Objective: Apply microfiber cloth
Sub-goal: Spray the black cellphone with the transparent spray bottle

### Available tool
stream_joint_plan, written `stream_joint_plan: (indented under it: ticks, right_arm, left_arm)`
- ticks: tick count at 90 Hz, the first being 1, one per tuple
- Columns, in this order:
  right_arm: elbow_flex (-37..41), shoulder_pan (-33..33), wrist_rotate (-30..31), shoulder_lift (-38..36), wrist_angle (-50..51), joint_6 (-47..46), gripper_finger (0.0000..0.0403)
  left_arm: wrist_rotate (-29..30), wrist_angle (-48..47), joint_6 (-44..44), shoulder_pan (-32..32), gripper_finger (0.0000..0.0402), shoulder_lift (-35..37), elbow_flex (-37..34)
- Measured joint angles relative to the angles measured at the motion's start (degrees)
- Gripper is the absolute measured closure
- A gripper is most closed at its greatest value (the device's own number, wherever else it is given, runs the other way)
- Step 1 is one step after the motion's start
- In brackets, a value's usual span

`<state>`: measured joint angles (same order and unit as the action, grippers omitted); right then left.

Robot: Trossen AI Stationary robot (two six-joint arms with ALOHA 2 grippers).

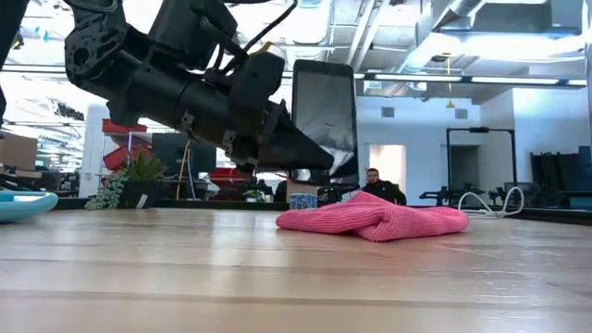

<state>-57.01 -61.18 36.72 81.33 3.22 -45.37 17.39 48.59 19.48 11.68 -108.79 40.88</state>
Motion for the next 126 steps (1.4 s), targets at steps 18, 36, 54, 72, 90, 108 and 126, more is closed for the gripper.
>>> stream_joint_plan:
  ticks: [18,36,54,72,90,108,126]
  right_arm:
    - [-0.01,1.42,1.05,5.38,-0.66,-0.50,0.0138]
    - [-0.05,2.46,1.21,5.62,-1.89,3.50,0.0137]
    - [-0.05,2.46,4.03,4.01,-1.64,9.86,0.0137]
    - [-0.05,3.97,7.42,3.80,-2.22,13.34,0.0138]
    - [-0.05,5.56,6.13,4.22,-7.44,15.99,0.0137]
    - [-0.05,5.74,5.34,4.25,-8.45,18.84,0.0137]
    - [-0.05,6.78,5.20,4.25,-8.45,18.89,0.0137]
  left_arm:
    - [-0.01,0.05,0.52,0.00,0.0387,0.00,0.00]
    - [-0.03,0.05,0.90,-0.02,0.0387,0.00,0.00]
    - [-0.06,-0.03,0.89,-0.02,0.0387,0.00,0.00]
    - [-0.09,-0.11,0.88,-0.02,0.0387,0.00,0.00]
    - [-0.13,-0.36,0.88,0.11,0.0387,0.00,0.00]
    - [-0.13,-0.37,0.73,0.26,0.0387,0.00,0.00]
    - [-0.12,-0.69,0.71,0.26,0.0387,0.01,0.00]
